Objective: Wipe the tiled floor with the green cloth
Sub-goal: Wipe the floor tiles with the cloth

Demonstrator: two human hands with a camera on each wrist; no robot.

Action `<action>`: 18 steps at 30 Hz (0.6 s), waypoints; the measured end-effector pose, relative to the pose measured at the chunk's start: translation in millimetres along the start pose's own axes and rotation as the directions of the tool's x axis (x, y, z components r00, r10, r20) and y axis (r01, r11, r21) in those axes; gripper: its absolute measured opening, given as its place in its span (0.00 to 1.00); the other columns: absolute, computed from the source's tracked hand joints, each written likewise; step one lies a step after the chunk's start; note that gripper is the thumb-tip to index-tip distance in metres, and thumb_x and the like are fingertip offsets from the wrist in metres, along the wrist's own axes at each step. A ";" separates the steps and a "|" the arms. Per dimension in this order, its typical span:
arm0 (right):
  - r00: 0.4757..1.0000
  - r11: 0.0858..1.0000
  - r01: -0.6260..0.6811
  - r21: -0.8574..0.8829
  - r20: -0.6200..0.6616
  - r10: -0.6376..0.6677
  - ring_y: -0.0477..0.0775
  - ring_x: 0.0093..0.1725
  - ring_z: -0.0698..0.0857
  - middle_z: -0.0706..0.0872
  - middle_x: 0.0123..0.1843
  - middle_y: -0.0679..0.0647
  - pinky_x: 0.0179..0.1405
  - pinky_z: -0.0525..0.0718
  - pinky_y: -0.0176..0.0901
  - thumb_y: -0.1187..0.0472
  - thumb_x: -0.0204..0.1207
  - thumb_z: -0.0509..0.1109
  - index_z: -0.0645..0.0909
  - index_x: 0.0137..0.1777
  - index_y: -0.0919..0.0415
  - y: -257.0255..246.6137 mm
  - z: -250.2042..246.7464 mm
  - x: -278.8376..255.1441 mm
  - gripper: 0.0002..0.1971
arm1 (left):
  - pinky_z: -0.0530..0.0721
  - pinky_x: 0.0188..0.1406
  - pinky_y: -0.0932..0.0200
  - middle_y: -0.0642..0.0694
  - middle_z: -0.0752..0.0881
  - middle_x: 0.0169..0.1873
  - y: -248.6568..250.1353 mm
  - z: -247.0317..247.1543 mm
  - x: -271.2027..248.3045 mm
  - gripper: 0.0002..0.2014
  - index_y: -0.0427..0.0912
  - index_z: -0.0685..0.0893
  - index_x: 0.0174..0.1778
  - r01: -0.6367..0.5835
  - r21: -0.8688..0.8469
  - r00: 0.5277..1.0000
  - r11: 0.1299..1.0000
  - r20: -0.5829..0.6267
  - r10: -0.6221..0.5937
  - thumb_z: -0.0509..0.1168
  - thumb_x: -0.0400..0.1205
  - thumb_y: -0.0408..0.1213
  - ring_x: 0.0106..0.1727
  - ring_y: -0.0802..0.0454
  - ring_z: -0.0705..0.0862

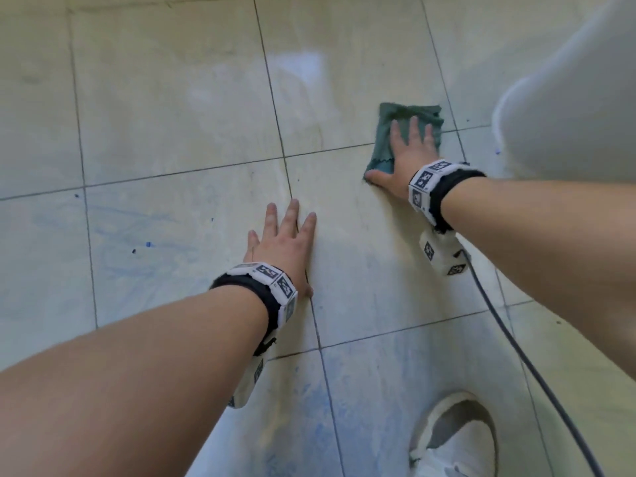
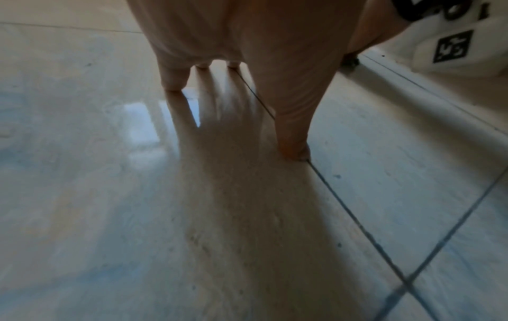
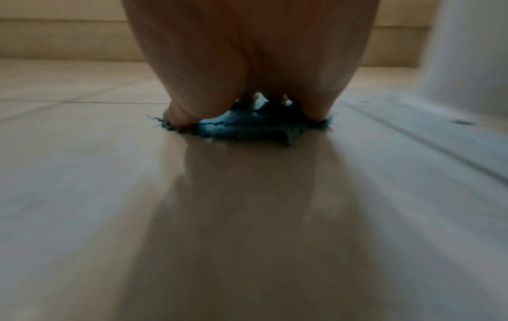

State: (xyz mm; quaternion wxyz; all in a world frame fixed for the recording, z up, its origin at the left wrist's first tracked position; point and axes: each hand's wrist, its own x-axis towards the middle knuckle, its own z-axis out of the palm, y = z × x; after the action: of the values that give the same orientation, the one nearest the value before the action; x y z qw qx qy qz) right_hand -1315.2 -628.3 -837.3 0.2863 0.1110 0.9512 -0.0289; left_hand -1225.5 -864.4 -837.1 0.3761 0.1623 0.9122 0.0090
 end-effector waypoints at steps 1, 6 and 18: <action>0.994 0.994 0.111 -0.023 0.012 -0.110 0.70 0.86 0.35 0.32 0.88 0.61 0.86 0.44 0.65 0.27 0.75 0.64 0.33 0.88 0.52 -20.9 4.0 -5.7 0.56 | 0.51 0.81 0.30 0.49 0.28 0.84 -0.4 0.3 0.4 0.62 0.52 0.36 0.86 -0.005 -0.002 1.000 1.000 -0.009 0.005 0.79 0.71 0.52 0.85 0.37 0.30; 0.872 0.858 0.490 -0.155 0.096 -0.480 0.69 0.86 0.33 0.31 0.88 0.61 0.86 0.45 0.64 0.30 0.77 0.63 0.34 0.88 0.52 -106.1 41.6 -48.5 0.53 | 0.53 0.85 0.39 0.44 0.33 0.86 -14.2 11.4 -12.3 0.65 0.41 0.36 0.86 0.120 -0.083 0.986 0.989 -0.102 -0.129 0.78 0.70 0.60 0.86 0.39 0.37; 0.631 0.645 0.764 -0.016 0.227 -0.742 0.64 0.87 0.36 0.37 0.89 0.59 0.85 0.41 0.52 0.48 0.83 0.68 0.42 0.89 0.59 -197.5 74.1 -118.5 0.46 | 0.46 0.86 0.43 0.42 0.45 0.87 -95.8 33.4 -83.8 0.46 0.37 0.43 0.87 0.171 -0.153 0.970 0.973 -0.148 -0.194 0.61 0.79 0.47 0.87 0.41 0.37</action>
State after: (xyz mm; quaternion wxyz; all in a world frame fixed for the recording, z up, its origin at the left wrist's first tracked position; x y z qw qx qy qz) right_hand -1224.1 -852.4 -835.5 0.3474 -0.3159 0.8768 -0.1041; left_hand -1174.6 -984.0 -817.1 0.3104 0.0498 0.9479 0.0508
